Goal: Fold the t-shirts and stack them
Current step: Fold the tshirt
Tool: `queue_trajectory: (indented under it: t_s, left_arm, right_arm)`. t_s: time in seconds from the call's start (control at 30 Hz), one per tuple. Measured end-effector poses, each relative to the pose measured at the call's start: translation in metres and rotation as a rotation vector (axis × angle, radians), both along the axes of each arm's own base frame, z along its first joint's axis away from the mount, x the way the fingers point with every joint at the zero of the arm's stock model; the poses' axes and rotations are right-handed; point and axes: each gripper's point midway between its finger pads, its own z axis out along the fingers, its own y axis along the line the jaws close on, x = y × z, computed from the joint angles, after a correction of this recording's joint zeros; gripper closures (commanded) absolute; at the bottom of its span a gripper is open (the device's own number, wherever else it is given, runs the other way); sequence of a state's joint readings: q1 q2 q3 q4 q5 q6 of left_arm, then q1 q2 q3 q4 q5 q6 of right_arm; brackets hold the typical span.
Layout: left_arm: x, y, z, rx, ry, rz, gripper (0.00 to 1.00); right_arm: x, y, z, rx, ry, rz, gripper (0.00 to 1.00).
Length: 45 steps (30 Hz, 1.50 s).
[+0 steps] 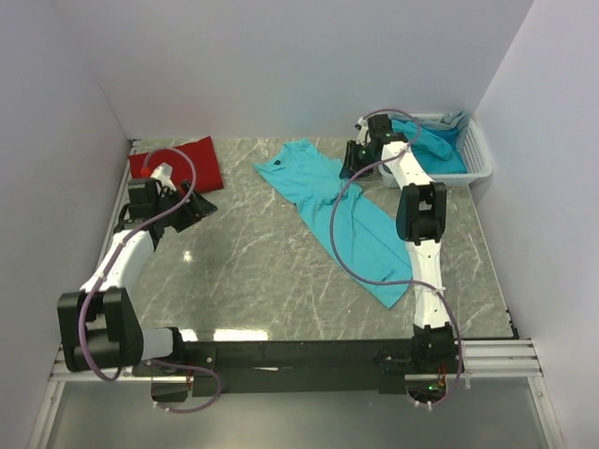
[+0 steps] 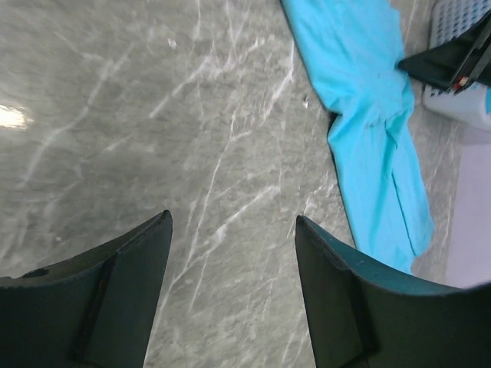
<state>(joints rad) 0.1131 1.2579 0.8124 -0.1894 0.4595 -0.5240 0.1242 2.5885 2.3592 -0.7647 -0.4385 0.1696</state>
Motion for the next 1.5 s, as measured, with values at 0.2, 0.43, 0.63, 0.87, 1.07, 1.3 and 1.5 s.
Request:
queue_trajectory:
  t_s: [0.2, 0.43, 0.63, 0.87, 1.07, 1.3, 1.5]
  left_arm:
    - [0.033, -0.041, -0.013, -0.032, 0.085, -0.070, 0.29]
    - [0.105, -0.098, -0.035, -0.026, 0.109, -0.113, 0.33]
    - [0.144, -0.109, -0.093, -0.008, 0.223, -0.073, 0.39]
    - [0.181, -0.123, -0.106, -0.023, 0.231, -0.049, 0.43]
    - [0.209, -0.140, -0.109, -0.059, 0.221, -0.035, 0.51]
    - [0.231, -0.141, -0.117, -0.046, 0.225, 0.010, 0.69]
    - [0.237, -0.134, -0.122, -0.002, 0.234, 0.027, 0.92]
  right_arm:
    - [-0.008, 0.002, 0.016, -0.054, -0.049, 0.081, 0.52]
    - [-0.041, 0.021, 0.083, -0.120, -0.181, 0.241, 0.50]
    - [-0.088, 0.060, 0.133, -0.140, -0.290, 0.397, 0.48]
    - [-0.186, 0.054, 0.182, -0.083, -0.413, 0.556, 0.46]
    - [-0.254, 0.047, 0.198, -0.094, -0.580, 0.633, 0.45]
    - [-0.287, 0.042, 0.173, -0.096, -0.624, 0.682, 0.44]
    - [-0.280, 0.040, 0.175, -0.094, -0.649, 0.681, 0.44]
